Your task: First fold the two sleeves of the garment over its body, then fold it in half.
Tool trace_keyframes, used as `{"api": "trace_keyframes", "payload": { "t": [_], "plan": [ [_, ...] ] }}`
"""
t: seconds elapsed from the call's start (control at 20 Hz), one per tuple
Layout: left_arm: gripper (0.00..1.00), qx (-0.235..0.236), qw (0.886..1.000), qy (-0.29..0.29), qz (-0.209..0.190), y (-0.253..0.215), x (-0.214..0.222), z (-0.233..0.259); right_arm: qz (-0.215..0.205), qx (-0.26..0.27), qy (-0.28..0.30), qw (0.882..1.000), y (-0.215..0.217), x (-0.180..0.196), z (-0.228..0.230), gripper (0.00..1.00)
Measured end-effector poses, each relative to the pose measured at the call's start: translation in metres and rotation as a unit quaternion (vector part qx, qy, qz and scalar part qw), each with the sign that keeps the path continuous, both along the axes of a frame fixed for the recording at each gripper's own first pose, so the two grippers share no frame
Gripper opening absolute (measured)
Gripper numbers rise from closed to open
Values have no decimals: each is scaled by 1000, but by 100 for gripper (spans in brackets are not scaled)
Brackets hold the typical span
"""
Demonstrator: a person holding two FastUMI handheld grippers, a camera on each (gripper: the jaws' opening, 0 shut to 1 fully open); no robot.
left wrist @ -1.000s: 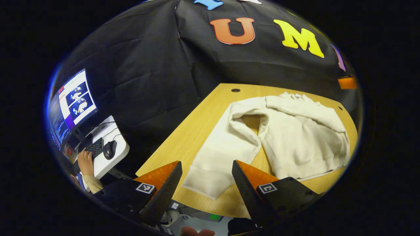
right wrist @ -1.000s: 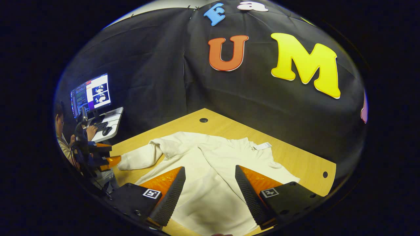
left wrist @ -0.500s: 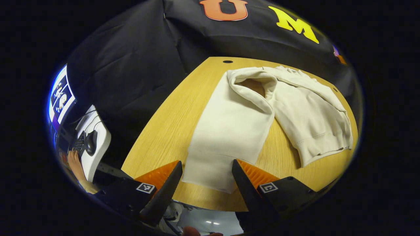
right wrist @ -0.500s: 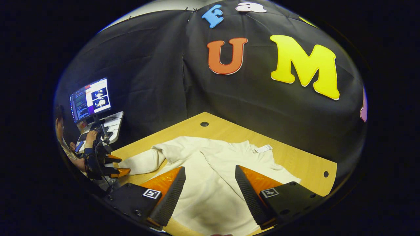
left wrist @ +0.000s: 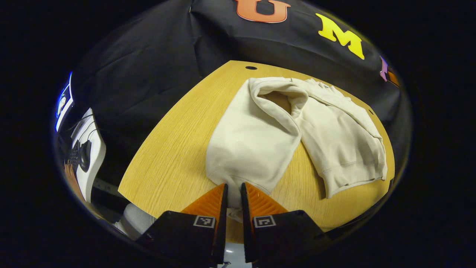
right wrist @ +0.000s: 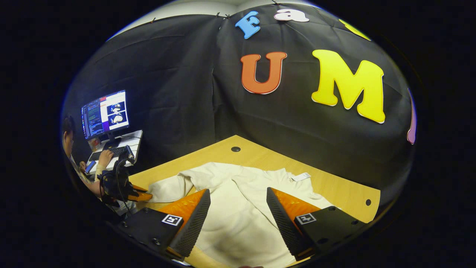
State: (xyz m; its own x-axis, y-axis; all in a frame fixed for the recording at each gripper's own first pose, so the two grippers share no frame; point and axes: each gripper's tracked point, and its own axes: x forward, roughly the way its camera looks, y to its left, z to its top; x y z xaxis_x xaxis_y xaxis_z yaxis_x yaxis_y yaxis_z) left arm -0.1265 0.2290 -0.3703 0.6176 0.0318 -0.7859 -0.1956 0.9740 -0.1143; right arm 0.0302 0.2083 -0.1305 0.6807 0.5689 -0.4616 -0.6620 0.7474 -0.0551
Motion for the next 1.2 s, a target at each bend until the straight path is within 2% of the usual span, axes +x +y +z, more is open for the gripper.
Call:
{"api": "trace_keyframes", "payload": {
  "t": [0.05,0.2,0.5,0.7,0.8,0.9,1.1,1.2],
  "plan": [
    [16,-19,1000,0,8,-1,0,1,-2,1,-1,1000,-3,-5,1,94],
    [6,-78,996,-19,39,-3,8,19,-13,1,-2,1000,-18,-14,-1,94],
    [4,-82,992,-80,58,16,47,89,-54,34,3,998,-49,-12,7,94],
    [4,-52,987,-138,63,46,92,156,-85,67,1,994,-72,-8,21,94],
    [4,-23,984,-170,45,56,122,195,-101,79,-3,992,-85,-5,27,94],
    [4,12,980,-200,9,56,153,237,-118,90,-9,989,-99,-3,34,94],
    [4,57,964,-244,-88,4,218,310,-164,118,-9,979,-139,-3,42,94],
    [4,76,951,-262,-145,-25,239,338,-195,135,-9,971,-162,-5,46,94]
  ]
}}
